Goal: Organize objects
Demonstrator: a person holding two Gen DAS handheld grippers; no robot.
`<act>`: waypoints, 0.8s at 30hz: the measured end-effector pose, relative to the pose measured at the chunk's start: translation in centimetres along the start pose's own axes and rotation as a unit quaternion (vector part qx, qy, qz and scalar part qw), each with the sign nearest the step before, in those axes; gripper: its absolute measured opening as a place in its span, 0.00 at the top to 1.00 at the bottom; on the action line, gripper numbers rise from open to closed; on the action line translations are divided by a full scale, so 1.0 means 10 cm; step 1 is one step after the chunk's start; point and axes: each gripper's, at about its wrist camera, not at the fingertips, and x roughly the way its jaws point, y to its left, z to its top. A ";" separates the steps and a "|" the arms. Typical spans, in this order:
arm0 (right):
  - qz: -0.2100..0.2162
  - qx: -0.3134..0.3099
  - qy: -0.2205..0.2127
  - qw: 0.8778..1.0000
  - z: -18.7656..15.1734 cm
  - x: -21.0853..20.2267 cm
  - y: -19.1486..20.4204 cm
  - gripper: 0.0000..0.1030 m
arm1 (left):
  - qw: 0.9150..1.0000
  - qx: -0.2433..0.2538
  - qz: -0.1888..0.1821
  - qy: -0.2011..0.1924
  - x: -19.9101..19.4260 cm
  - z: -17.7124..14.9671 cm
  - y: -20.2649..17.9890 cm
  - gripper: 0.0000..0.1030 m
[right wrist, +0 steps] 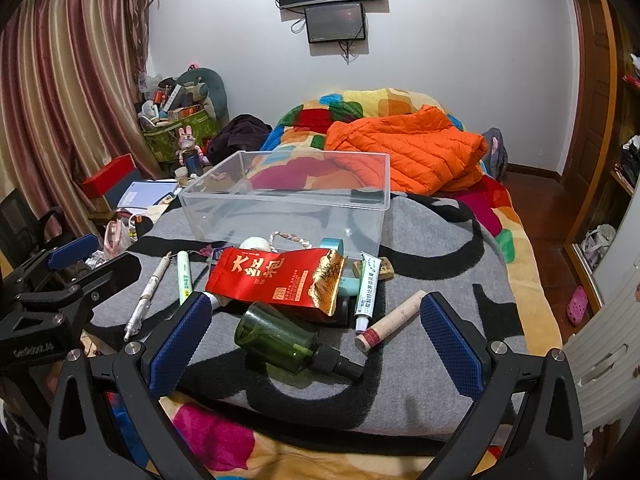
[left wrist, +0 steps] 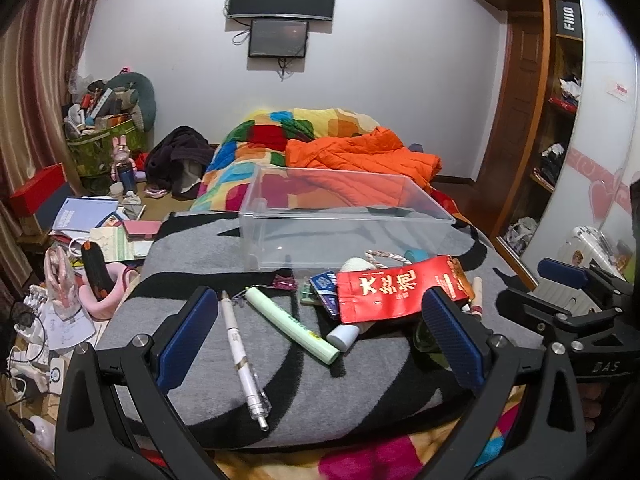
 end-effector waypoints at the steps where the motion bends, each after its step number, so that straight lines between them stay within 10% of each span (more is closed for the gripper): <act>1: 0.002 -0.001 -0.002 1.000 0.00 -0.01 -0.01 0.00 | 1.000 -0.003 -0.002 0.001 -0.01 0.00 0.03 0.00; 11: 0.014 -0.013 0.028 0.999 -0.19 0.07 -0.02 0.07 | 1.000 -0.012 0.011 0.019 -0.03 -0.23 0.31 0.00; 15: 0.020 -0.001 0.058 0.998 -0.31 0.18 -0.06 0.15 | 0.998 -0.009 0.025 0.050 0.10 -0.36 0.35 0.26; 24: 0.018 -0.034 0.080 0.996 -0.34 0.42 0.07 0.25 | 0.995 -0.018 0.036 0.088 0.52 -0.41 0.48 0.44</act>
